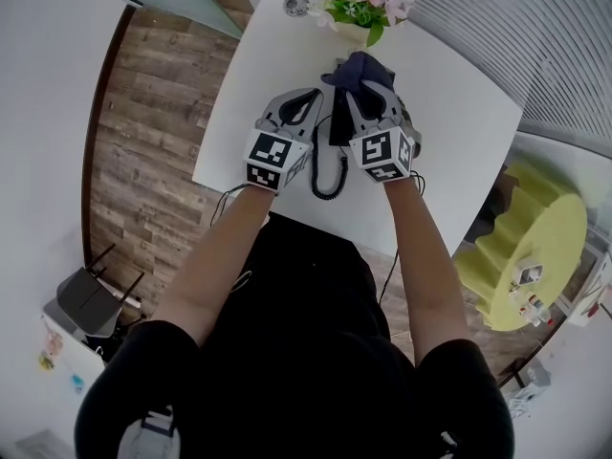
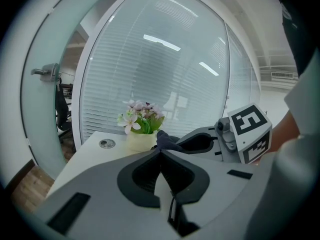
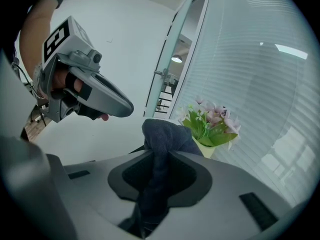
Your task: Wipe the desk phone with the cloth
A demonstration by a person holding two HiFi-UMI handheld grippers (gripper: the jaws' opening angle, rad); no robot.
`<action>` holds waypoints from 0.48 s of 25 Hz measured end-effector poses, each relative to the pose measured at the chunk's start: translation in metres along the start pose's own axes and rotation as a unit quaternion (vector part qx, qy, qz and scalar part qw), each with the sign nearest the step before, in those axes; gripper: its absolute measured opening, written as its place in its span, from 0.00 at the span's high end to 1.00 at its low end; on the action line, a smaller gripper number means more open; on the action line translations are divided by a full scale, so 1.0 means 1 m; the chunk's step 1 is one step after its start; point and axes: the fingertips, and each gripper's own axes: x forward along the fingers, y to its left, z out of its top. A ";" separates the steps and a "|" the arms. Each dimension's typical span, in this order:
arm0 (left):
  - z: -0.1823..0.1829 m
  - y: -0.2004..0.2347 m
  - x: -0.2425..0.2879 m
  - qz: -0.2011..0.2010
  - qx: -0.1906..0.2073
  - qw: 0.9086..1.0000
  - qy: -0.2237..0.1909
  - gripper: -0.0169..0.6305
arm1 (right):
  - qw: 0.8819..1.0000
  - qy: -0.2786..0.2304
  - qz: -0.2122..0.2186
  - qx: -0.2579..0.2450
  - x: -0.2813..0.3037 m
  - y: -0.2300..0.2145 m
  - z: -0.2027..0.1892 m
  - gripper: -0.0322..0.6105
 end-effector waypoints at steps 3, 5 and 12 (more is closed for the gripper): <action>-0.005 -0.003 -0.002 -0.003 0.001 1.000 0.004 0.96 | 1.000 0.003 0.004 -0.001 -0.004 0.007 -0.005 0.80; -0.010 -0.005 -0.002 -0.005 0.002 1.000 0.009 0.96 | 1.000 0.006 0.007 -0.001 -0.006 0.013 -0.009 0.80; -0.028 -0.010 -0.008 -0.010 0.001 1.000 0.026 0.96 | 1.000 0.014 0.015 -0.002 -0.016 0.034 -0.021 0.80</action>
